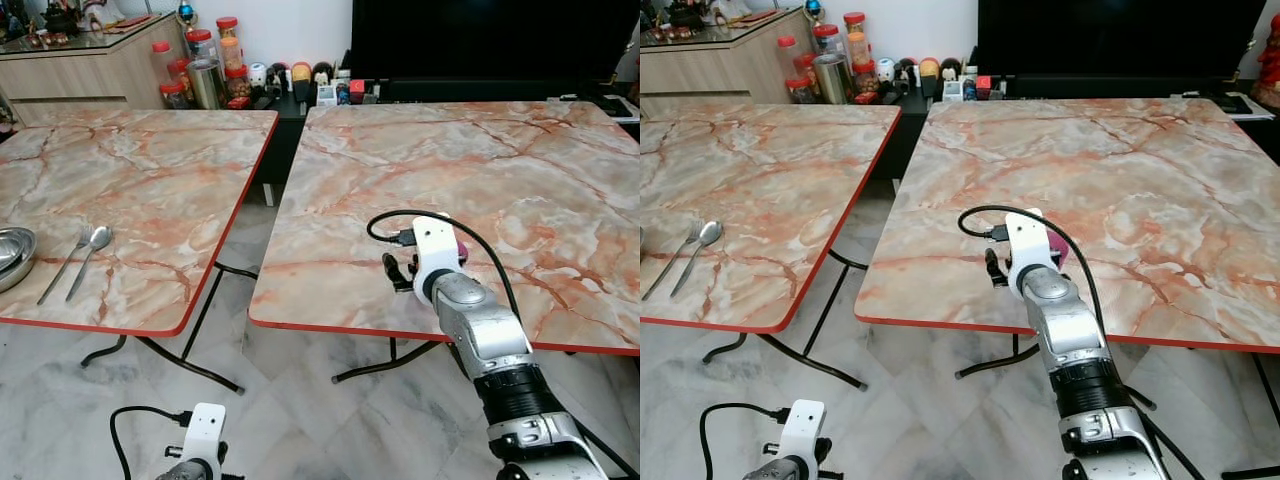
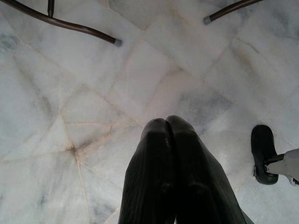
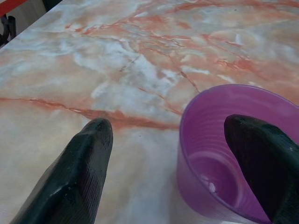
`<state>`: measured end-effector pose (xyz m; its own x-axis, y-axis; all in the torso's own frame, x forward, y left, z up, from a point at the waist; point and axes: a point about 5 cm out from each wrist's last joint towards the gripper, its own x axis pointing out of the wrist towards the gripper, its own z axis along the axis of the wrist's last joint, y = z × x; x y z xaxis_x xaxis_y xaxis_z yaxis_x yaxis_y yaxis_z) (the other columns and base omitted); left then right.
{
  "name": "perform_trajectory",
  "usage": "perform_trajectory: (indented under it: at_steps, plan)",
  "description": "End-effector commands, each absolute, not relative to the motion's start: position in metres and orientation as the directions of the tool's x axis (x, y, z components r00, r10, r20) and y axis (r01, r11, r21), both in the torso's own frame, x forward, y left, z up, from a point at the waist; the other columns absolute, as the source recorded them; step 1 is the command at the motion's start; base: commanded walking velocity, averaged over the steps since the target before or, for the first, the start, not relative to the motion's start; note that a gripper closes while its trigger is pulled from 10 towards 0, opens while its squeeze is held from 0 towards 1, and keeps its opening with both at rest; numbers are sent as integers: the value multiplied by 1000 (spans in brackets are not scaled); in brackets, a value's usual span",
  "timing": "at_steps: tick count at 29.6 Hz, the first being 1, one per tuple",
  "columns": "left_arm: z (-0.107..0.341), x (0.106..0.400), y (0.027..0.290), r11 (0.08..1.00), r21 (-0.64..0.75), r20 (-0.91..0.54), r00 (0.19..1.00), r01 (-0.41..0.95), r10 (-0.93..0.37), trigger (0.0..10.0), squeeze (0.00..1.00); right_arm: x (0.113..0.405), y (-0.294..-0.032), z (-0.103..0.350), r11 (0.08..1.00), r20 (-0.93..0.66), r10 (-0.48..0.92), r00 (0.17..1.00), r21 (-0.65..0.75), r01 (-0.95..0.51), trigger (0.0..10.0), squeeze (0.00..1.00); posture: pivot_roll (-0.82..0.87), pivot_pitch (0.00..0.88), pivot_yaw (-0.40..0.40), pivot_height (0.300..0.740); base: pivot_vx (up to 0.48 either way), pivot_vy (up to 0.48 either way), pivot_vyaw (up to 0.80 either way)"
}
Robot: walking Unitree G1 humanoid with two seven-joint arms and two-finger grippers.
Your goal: Setting the table
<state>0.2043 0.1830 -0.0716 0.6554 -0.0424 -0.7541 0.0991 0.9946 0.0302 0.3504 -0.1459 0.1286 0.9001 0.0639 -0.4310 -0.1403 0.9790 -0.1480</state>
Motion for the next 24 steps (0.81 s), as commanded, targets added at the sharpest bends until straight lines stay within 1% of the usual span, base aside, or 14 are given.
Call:
perform_trajectory:
  at_steps: [1,2,3,4,5,6,7,8,24]
  plan:
    - [-75,198,184,995,24,-775,630,102,-46,10000,0,349,-148,123,977,-451,55,891,-158,-140,10000,0,-125,0,69,740,0,0,0]
    - [-75,199,184,994,23,-775,630,103,-47,10000,0,349,-148,123,977,-450,56,891,-159,-141,10000,0,-125,0,69,740,0,0,0]
    - [-75,198,184,994,24,-775,630,104,-47,10000,0,349,-148,123,977,-449,57,892,-159,-142,8392,0,-126,0,69,740,0,0,0]
    - [-75,198,184,994,24,-775,630,104,-47,10000,0,348,-148,123,977,-449,58,892,-159,-143,7608,0,-127,0,69,740,0,0,0]
    - [-75,199,183,994,24,-775,630,105,-48,10000,0,349,-149,124,977,-448,58,892,-158,-142,1843,0,-125,0,68,740,0,0,0]
    - [-75,199,183,994,24,-775,630,105,-48,10000,0,349,-149,124,977,-448,58,892,-158,-142,1843,0,-125,0,68,740,0,0,0]
    - [-75,198,183,994,24,-775,630,105,-48,10000,0,349,-149,124,977,-447,58,893,-157,-142,1294,0,-125,0,68,740,0,0,0]
    - [-75,198,183,994,23,-775,630,104,-48,10000,0,349,-149,124,977,-447,58,893,-157,-143,0,0,-127,0,68,740,0,0,0]
    - [-75,199,183,994,21,-776,628,103,-49,10000,0,349,-151,125,977,-446,66,893,-153,-149,0,0,-126,0,67,740,0,0,0]
